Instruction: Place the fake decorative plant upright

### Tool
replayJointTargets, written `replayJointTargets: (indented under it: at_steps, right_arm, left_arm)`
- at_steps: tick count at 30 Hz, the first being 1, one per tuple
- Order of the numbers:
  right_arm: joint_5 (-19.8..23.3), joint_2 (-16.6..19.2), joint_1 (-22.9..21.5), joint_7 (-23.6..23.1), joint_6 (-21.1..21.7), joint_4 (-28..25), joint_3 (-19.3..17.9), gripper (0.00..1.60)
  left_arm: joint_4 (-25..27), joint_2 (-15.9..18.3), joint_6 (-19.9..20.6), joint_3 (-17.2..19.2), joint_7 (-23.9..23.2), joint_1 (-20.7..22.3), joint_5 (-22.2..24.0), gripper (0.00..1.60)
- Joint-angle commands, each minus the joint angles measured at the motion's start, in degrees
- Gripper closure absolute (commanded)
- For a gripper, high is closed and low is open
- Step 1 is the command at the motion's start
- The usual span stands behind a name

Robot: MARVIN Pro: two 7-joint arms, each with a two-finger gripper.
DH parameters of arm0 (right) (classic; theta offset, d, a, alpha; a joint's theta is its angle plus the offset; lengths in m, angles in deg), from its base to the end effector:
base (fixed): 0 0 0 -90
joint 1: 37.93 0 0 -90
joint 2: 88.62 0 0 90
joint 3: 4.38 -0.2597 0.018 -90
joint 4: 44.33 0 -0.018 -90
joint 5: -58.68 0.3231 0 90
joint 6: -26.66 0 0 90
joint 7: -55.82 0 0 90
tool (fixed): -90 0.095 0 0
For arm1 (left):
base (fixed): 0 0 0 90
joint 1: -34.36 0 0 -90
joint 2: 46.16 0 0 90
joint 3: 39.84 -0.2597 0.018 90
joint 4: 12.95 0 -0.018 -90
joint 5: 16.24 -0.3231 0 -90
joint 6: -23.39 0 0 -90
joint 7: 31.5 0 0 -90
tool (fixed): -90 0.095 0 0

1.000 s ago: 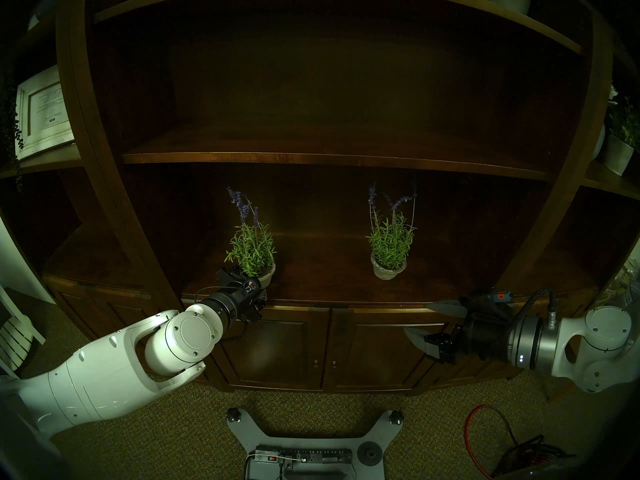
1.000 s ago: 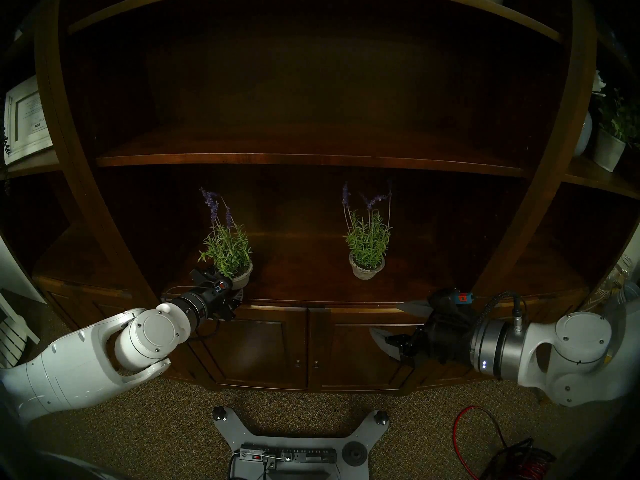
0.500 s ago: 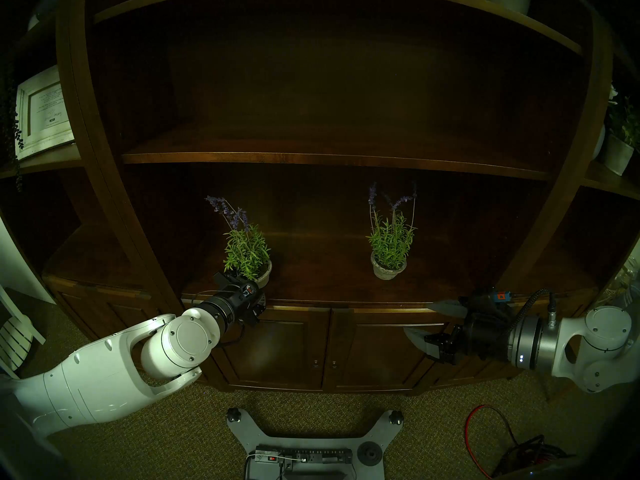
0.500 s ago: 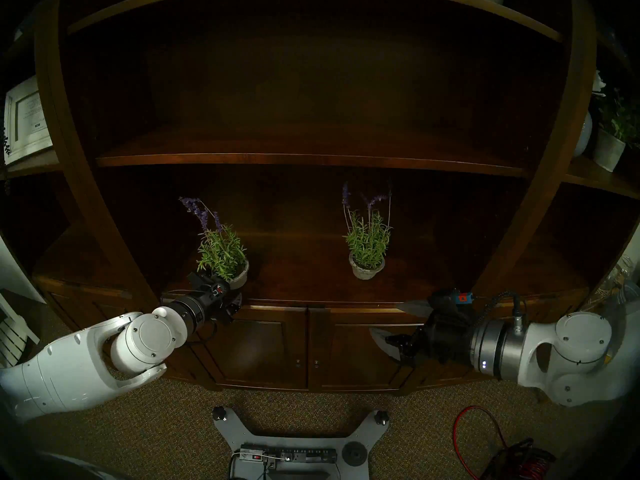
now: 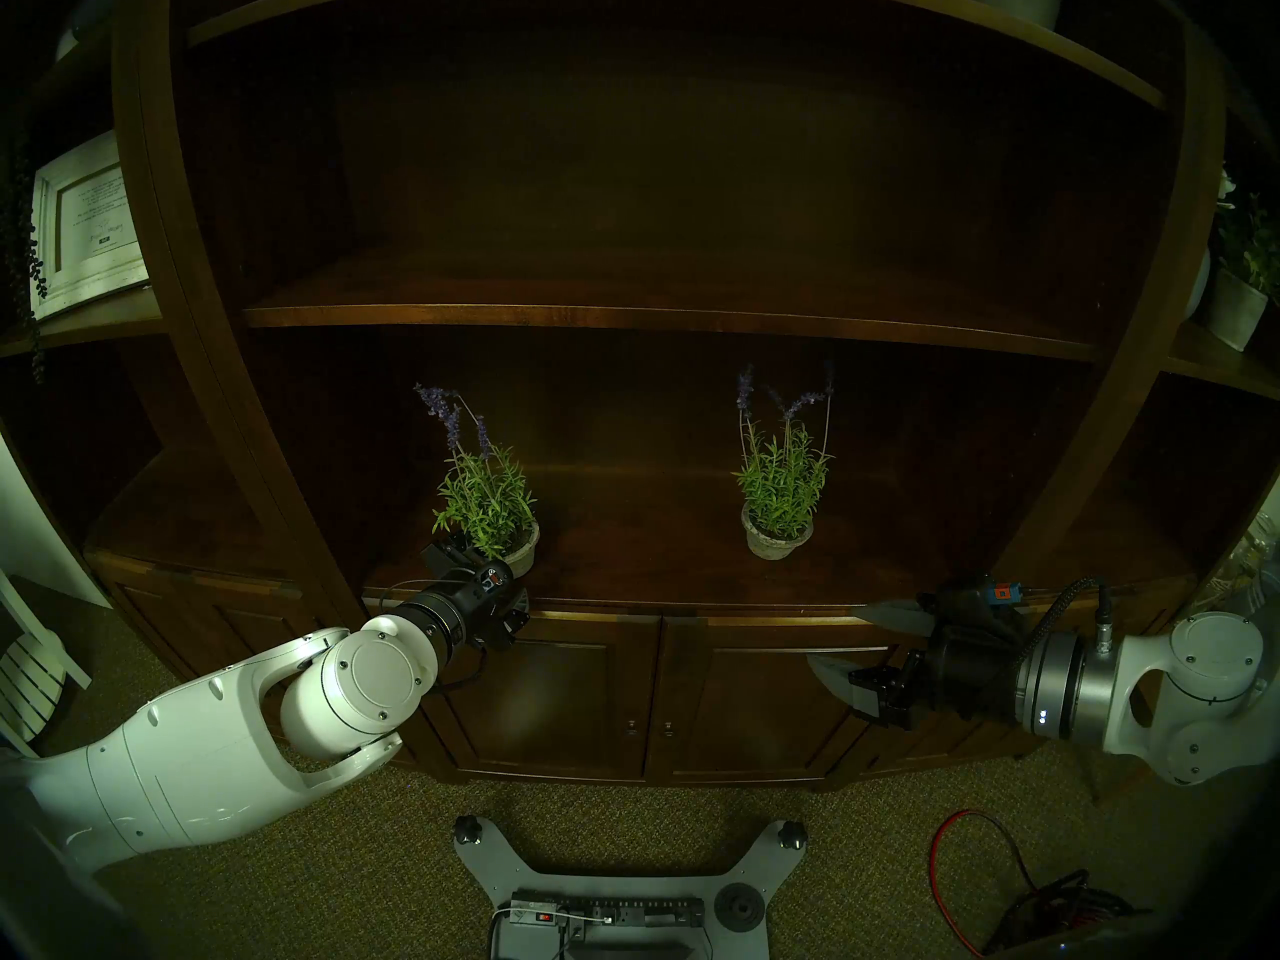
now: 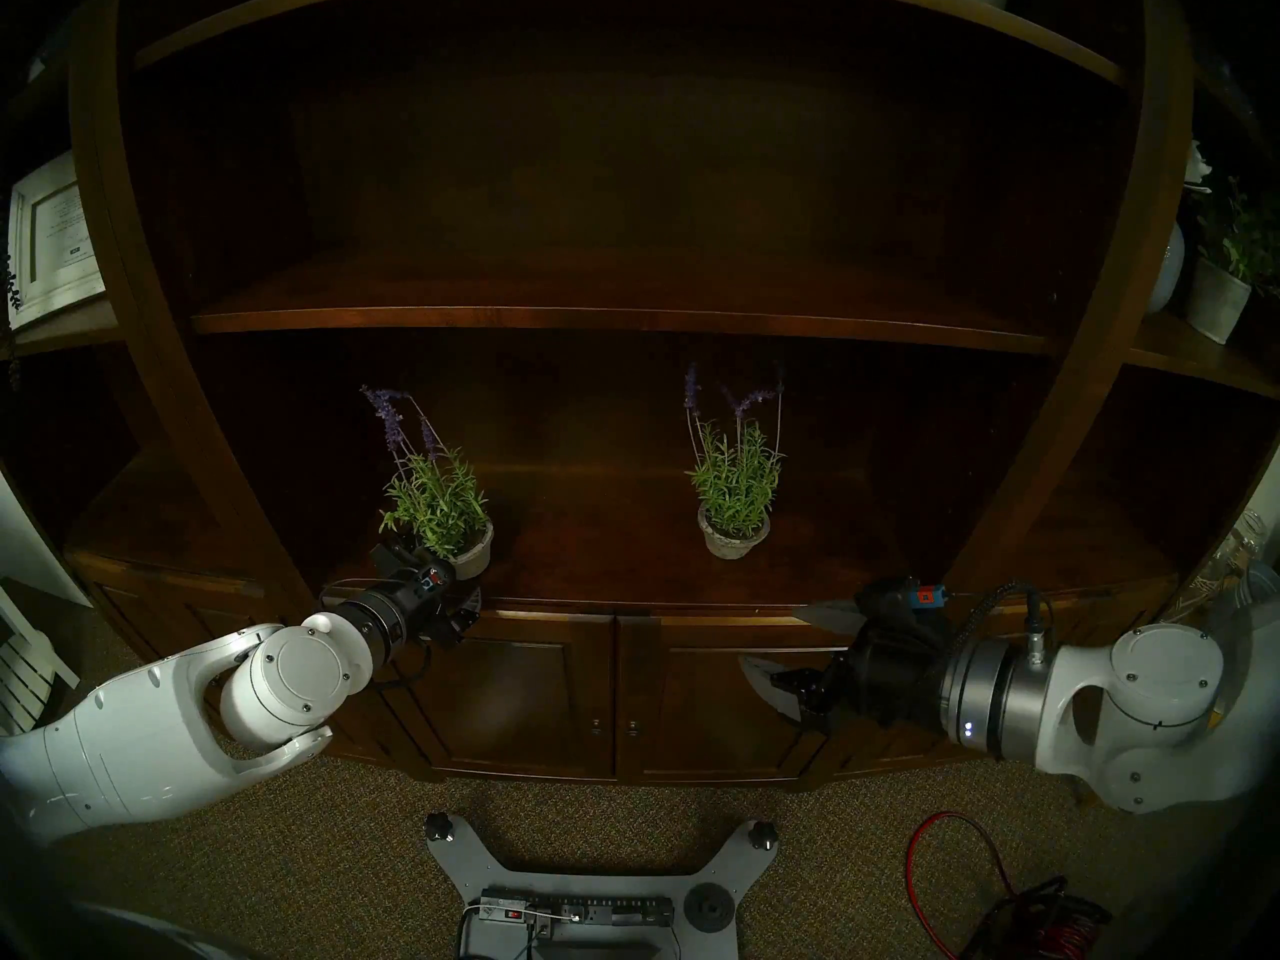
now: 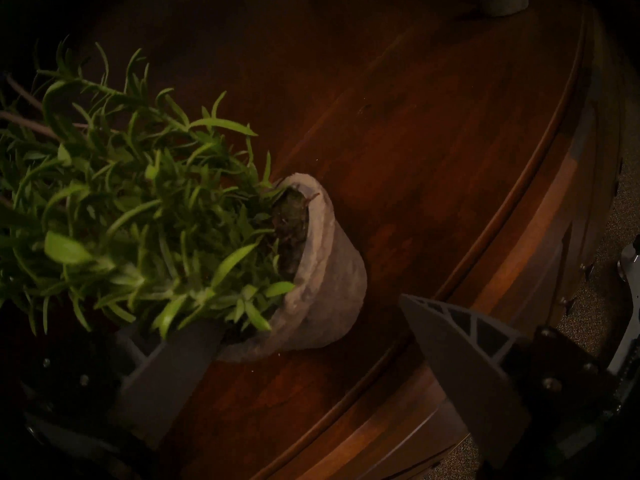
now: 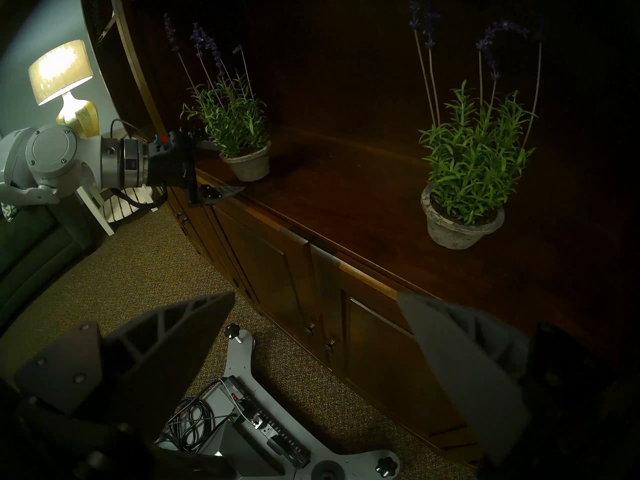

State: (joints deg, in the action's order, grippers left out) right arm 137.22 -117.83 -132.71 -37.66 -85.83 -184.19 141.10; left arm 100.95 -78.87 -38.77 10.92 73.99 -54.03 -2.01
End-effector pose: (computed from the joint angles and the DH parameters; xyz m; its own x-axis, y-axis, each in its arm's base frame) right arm 0.2080 -0.0613 -0.1974 0.4574 0.2541 0.8522 0.6361 -0.7631 -0.1139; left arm 0.3377 -0.0043 -0.2861 0.1816 -0.7548 0.6303 -0.4621 -0.6313 -0.6228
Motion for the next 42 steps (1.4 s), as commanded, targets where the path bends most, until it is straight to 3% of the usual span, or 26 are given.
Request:
replayJointTargets:
  at_steps: [1, 16, 42]
  right_arm:
    - [0.1, -0.1, -0.8, 0.0, -0.8, -0.1, -0.5, 0.00]
    - [0.1, -0.1, -0.8, 0.0, -0.8, -0.1, -0.5, 0.00]
    - [0.1, -0.1, -0.8, 0.0, -0.8, -0.1, -0.5, 0.00]
  left_arm:
    - [-0.3, -0.7, -0.1, 0.9, 0.4, 1.7, -0.3, 0.00]
    - [-0.2, -1.8, 0.1, 1.2, 0.8, 1.9, -0.1, 0.00]
    - [1.4, -0.3, -1.0, 2.1, 2.8, -0.3, 2.5, 0.00]
